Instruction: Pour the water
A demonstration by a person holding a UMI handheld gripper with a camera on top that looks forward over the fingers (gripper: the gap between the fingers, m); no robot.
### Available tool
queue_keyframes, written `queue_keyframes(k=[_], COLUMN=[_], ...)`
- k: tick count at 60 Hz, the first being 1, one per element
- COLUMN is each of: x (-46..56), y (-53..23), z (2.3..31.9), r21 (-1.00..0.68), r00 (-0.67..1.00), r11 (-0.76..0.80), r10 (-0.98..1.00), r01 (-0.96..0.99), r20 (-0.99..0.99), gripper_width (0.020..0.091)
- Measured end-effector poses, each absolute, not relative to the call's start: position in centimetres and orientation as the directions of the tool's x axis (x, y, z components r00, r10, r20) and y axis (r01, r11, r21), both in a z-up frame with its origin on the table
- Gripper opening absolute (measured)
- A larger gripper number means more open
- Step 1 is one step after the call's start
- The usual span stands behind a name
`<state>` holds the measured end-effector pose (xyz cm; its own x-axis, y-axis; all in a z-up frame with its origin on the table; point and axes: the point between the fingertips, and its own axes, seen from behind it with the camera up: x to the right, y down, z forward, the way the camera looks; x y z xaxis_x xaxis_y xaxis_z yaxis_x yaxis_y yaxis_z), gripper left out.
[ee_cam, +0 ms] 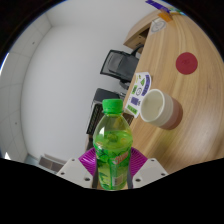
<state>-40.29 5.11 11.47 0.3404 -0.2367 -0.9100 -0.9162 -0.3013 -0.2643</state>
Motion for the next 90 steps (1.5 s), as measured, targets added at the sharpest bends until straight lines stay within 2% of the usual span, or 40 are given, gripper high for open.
queue_keyframes(k=[9,21,28,34,43,48,52,57,63,70,76,90], x=[-39.1,-39.7,-39.5,-39.5,-39.7,-39.7,-38.1,-34.8,-30.4,-24.5,-20.2,-12.8], y=[7.1,8.9,9.6,9.4,8.3,6.7,5.8,5.3,5.2,5.2,5.7,6.9], z=[12.0,12.6,12.4,12.4,13.7,15.3,16.5,18.3,20.5,22.2,22.1,16.9], r21=[0.025,0.353,0.437,0.439,0.318,0.03,-0.251,-0.557,-0.805,-0.935,-0.959,-0.959], r00=[0.034,-0.295,-0.383,-0.381,-0.242,0.061,0.358,0.659,0.882,0.982,0.99,0.979], r11=[-0.194,-0.14,-0.102,-0.105,-0.176,-0.295,-0.373,-0.403,-0.369,-0.306,-0.275,-0.283], r10=[-0.294,-0.319,-0.333,-0.346,-0.351,-0.295,-0.253,-0.176,-0.106,-0.107,-0.141,-0.202], r01=[-0.981,-0.925,-0.894,-0.892,-0.932,-0.955,-0.893,-0.726,-0.463,-0.18,-0.069,-0.021], r20=[-0.955,-0.901,-0.862,-0.857,-0.904,-0.954,-0.899,-0.732,-0.459,-0.154,-0.031,0.038], gripper_width=[0.0396,0.0397,0.0396,0.0396,0.0397,0.0396,0.0398,0.04,0.04,0.0399,0.0399,0.0399])
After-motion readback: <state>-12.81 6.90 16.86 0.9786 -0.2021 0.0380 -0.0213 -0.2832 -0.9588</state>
